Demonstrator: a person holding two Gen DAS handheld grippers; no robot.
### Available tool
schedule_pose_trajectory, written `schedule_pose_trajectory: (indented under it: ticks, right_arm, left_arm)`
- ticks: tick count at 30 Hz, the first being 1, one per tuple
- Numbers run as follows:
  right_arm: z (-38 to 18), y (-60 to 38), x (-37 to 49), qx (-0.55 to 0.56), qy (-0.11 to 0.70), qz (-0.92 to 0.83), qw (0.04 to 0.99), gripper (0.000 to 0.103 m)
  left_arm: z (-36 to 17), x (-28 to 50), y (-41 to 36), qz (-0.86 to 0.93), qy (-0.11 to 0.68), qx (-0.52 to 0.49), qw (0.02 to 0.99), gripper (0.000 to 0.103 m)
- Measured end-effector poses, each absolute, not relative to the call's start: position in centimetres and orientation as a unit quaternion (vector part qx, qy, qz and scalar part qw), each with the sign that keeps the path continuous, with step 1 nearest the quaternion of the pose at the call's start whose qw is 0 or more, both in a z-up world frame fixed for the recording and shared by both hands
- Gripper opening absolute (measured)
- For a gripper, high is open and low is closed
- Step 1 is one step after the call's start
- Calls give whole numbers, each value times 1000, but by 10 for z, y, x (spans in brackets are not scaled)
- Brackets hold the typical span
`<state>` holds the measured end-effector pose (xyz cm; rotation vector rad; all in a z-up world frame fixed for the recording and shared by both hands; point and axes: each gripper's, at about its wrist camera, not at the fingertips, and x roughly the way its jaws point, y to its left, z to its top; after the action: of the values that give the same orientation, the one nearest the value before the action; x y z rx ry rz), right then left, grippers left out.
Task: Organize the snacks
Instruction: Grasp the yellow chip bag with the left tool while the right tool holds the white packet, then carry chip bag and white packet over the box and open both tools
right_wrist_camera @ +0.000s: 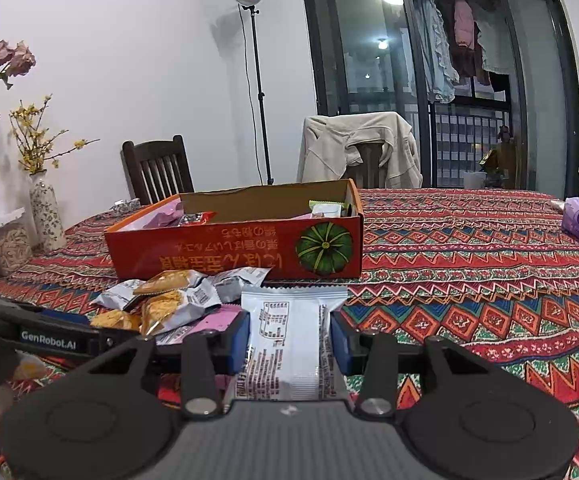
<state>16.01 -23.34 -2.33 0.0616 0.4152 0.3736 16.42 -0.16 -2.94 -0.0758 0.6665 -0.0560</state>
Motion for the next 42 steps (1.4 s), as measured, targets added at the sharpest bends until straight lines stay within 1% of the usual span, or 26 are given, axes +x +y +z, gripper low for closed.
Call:
schedule_pose_trajectory:
  ticks: [1,2,4,8,13,28,42]
  right_arm:
    - [-24,-233,160,32,206,186,960,42]
    - [-24,-232,159,32,206,188,960,42]
    - [-24,-231,158,31,206,191,959,42]
    - [-24,-228,154,29,205,197,958,42]
    - [-23,-228,152,29,204,195,959,42]
    - [-15,-221,159,19,192,193,962,42]
    - [20,-198,215,-5,149,191,970,42]
  left_arm:
    - [-29,162,-1,-30,322,-38,945,80]
    - [-28,161,-1,-31,320,-38,946,79]
    - [-28,158,-1,-35,315,-37,948,75]
    - [-27,153,-1,-37,308,-38,950,72]
    - [-23,146,2,-27,297,-42,953,64]
    - [7,140,7,-14,237,-32,971,63]
    - [43,190,8,-7,189,-22,982,63]
